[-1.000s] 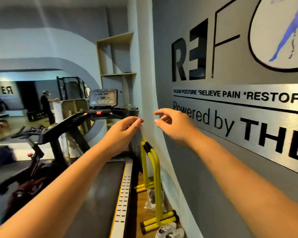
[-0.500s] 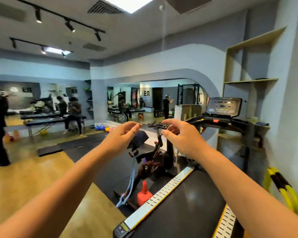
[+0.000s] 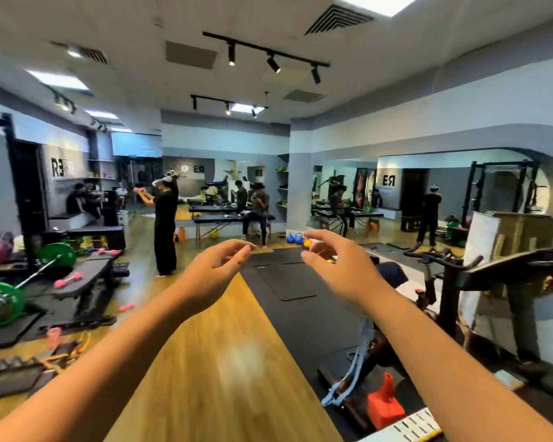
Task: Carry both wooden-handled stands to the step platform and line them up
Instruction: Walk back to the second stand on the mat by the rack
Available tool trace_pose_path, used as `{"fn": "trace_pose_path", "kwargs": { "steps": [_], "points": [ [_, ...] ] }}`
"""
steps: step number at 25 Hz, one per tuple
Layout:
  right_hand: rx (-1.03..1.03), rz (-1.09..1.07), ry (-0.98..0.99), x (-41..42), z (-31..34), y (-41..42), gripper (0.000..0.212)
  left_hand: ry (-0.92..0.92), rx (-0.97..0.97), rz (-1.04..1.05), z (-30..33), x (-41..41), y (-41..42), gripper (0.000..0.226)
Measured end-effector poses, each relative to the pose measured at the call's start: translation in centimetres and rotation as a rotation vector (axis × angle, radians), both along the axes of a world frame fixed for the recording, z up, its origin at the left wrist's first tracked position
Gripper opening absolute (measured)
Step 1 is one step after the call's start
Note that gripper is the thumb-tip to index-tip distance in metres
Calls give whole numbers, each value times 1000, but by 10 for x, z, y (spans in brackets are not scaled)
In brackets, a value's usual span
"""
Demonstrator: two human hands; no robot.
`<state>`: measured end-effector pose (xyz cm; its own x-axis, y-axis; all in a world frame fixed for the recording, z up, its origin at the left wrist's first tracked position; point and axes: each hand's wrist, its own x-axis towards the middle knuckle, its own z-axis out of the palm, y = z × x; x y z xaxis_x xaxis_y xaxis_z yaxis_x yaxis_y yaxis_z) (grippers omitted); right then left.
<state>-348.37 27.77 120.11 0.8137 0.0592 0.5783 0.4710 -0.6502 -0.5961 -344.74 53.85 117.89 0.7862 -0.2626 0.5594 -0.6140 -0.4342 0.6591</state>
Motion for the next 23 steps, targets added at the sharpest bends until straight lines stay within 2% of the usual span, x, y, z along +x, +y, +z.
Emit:
{"fn": "trace_pose_path", "kwargs": {
  "steps": [9,17,23],
  "points": [
    [-28,256,58,178,-17,84,54,-6,50,256,-6,118,87,29],
    [-99,339,33,385,15,67,62,-34,80,382,30,294,64,34],
    [-107,364,16,526,15,66,63,-44,141,417,30,424,64,40]
  ]
}}
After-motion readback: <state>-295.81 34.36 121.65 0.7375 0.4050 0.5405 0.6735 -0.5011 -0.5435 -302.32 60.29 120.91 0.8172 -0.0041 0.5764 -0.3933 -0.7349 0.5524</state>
